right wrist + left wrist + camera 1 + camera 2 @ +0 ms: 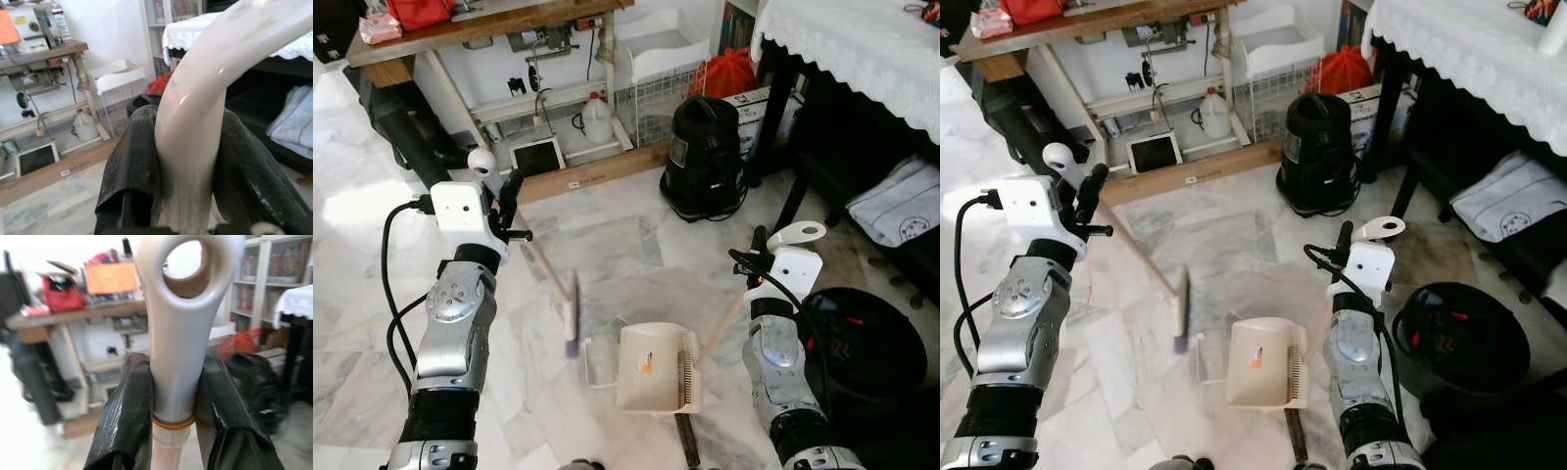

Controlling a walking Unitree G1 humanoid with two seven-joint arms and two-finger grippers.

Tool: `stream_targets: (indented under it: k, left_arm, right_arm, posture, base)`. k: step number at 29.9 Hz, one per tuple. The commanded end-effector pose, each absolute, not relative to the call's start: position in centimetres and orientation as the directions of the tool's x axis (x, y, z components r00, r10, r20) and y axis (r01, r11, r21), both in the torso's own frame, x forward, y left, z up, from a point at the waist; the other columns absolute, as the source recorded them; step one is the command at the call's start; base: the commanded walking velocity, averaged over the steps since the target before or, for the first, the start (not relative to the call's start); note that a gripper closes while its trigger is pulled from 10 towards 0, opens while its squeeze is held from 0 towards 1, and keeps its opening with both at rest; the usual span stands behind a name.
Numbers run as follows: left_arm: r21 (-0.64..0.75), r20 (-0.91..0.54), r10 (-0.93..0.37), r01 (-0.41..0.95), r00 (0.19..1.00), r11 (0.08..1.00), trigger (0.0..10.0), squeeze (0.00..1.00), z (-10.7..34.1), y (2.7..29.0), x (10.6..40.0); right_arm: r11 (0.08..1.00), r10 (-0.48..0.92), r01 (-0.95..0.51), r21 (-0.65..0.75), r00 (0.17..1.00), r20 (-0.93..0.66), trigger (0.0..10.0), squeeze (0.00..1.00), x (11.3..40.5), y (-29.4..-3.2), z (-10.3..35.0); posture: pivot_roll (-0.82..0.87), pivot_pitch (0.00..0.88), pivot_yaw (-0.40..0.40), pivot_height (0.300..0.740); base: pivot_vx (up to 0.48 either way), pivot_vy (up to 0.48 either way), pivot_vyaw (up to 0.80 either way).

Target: Sweep floor

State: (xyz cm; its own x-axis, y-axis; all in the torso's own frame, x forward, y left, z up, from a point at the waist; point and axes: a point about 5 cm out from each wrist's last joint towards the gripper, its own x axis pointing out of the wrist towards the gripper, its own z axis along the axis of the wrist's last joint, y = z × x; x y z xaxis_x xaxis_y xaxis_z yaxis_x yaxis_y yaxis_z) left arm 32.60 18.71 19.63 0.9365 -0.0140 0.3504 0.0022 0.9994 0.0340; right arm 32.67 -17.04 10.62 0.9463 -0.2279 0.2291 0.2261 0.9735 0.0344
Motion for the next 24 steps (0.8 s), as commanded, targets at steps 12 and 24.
stream_targets:
  k: [12,24]
  left_arm:
    - [0.106,0.369,-0.060,0.023,0.928,0.994,10.0,0.00,17.5,16.5,33.1]
    - [0.088,0.349,-0.042,0.012,0.936,0.996,10.0,0.00,15.7,16.1,33.5]
  right_arm:
    - [0.978,-0.205,0.188,0.084,0.933,0.294,10.0,0.00,33.5,-15.9,12.7]
    - [0.983,-0.185,0.167,0.081,0.930,0.316,10.0,0.00,33.7,-15.8,13.5]
  posture:
    - [0.08,0.000,0.078,0.740]
    - [0.04,0.000,0.063,0.740]
  base:
    - [0.000,0.000,0.00]
    - [0.000,0.000,0.00]
